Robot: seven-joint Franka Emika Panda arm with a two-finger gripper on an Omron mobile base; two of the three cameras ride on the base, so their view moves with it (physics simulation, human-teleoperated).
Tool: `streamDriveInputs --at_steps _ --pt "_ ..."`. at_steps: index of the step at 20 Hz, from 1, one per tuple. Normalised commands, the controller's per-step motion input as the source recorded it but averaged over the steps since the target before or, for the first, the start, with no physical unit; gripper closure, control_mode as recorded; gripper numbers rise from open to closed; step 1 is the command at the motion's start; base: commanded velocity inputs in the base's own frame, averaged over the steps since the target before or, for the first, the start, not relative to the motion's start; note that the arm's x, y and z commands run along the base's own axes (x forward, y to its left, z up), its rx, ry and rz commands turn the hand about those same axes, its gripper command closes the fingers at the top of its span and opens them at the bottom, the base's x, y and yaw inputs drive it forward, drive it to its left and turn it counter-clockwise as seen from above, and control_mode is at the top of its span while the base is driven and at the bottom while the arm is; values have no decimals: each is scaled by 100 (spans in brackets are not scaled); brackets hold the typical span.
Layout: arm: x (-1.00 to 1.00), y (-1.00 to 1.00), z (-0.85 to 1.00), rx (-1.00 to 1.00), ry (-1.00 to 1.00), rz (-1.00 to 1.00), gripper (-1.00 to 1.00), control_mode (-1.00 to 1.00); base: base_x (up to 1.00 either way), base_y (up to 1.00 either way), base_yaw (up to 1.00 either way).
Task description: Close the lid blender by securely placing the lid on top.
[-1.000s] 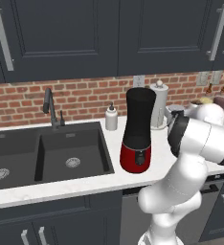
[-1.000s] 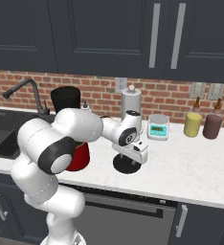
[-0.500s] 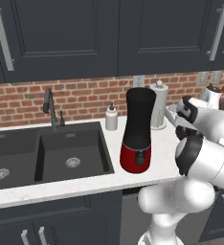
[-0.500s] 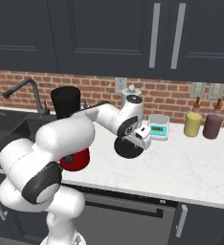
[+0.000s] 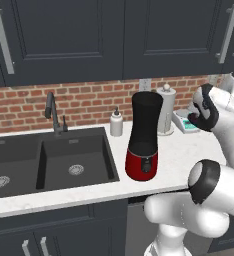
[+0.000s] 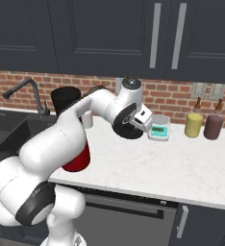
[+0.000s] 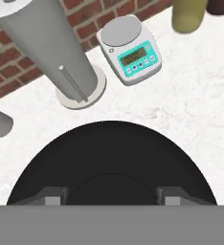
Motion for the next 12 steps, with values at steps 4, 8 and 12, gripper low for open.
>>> streamDriveInputs --at_steps 4,8,12 --pt "0 26 100 -1 -7 0 100 -100 0 0 0" --pt "-1 40 100 -3 -3 0 100 -100 0 0 0" --pt "-7 45 100 -4 -13 0 100 -100 0 0 0"
